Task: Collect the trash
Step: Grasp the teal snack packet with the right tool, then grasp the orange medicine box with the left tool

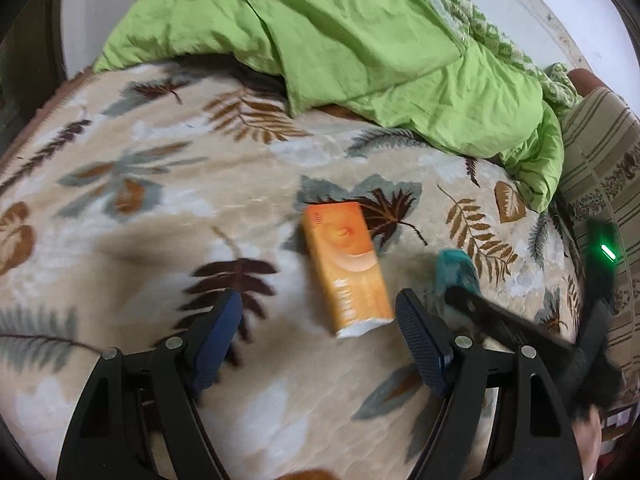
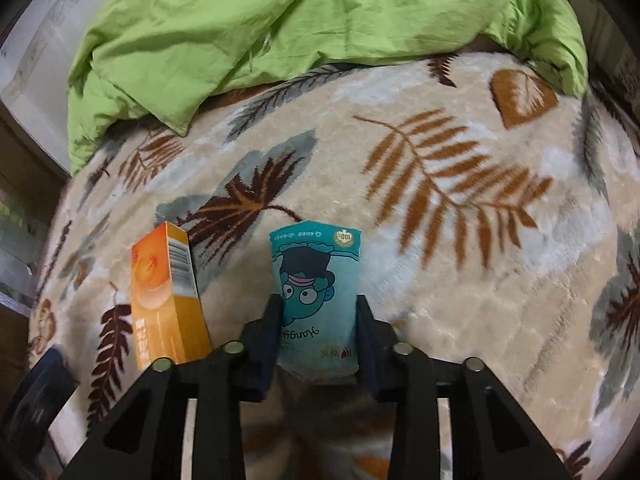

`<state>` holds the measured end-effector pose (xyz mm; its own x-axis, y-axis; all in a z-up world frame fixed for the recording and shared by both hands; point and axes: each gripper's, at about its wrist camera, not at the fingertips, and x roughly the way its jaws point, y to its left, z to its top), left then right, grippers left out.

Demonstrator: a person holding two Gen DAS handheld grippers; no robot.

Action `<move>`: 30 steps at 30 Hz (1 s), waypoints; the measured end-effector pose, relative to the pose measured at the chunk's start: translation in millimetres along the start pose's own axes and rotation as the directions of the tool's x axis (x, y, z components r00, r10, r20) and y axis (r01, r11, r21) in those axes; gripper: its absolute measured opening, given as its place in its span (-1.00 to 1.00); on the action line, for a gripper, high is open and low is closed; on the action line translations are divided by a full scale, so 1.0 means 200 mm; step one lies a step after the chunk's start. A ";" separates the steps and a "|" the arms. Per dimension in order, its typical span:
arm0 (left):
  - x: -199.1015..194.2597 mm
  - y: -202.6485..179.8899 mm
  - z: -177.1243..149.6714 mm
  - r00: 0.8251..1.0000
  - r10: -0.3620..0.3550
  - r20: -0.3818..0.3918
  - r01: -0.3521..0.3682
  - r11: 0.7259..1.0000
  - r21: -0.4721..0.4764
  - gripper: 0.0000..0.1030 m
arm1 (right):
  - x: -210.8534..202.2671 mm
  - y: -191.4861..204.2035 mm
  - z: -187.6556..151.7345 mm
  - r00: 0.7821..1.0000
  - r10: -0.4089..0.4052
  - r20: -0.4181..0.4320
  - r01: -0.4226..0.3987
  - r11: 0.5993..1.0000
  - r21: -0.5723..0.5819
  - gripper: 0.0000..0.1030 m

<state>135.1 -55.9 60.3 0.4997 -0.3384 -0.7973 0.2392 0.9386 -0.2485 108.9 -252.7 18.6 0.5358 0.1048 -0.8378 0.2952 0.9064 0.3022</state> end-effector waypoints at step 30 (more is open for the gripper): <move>0.02 -0.17 -0.34 0.987 0.137 0.078 -0.149 0.974 0.169 -0.11 | -0.40 -0.05 -0.45 0.991 0.082 0.104 -0.075 0.995 -0.067 -0.35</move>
<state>72.4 -84.7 28.8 0.5914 -0.2105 -0.7784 0.2992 0.9537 -0.0306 -7.7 -233.3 42.5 0.6378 0.1353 -0.7583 0.2002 0.9215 0.3328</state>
